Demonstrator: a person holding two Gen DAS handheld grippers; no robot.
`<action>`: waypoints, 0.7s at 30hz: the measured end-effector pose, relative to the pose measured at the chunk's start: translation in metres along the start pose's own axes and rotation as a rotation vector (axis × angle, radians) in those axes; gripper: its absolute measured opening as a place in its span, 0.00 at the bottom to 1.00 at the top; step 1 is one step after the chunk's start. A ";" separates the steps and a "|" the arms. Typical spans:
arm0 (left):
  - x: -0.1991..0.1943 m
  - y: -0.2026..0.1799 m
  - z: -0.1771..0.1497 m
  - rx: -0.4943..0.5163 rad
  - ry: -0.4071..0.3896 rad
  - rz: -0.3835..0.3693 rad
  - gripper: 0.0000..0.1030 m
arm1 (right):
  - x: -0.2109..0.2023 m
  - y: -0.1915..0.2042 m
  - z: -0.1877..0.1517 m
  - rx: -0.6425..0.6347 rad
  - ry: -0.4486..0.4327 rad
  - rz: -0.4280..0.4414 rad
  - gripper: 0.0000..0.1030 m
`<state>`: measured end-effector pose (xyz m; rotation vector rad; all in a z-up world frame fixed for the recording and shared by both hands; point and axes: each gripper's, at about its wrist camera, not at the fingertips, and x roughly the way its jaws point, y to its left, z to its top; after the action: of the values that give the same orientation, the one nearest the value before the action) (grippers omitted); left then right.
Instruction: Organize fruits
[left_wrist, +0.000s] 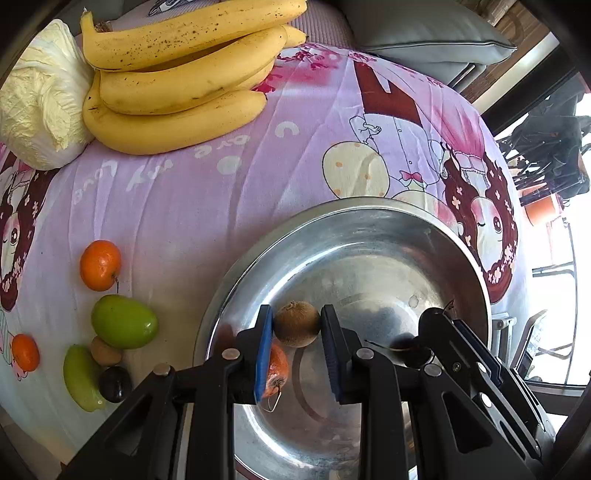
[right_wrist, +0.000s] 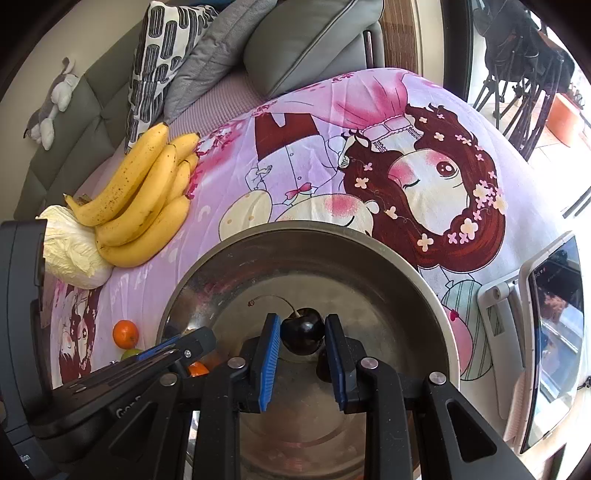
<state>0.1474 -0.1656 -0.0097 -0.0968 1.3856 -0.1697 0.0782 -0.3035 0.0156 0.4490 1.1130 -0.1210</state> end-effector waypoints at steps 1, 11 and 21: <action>0.001 0.000 0.000 -0.002 0.002 0.000 0.26 | 0.001 0.000 0.000 -0.002 0.005 -0.004 0.26; 0.006 -0.002 0.003 -0.018 0.012 -0.005 0.26 | 0.006 0.001 0.000 -0.007 0.025 -0.011 0.26; 0.011 0.007 0.005 -0.061 0.025 -0.031 0.27 | 0.009 0.004 -0.001 -0.021 0.036 -0.019 0.27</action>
<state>0.1544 -0.1610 -0.0204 -0.1671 1.4151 -0.1546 0.0829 -0.2989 0.0085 0.4236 1.1534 -0.1187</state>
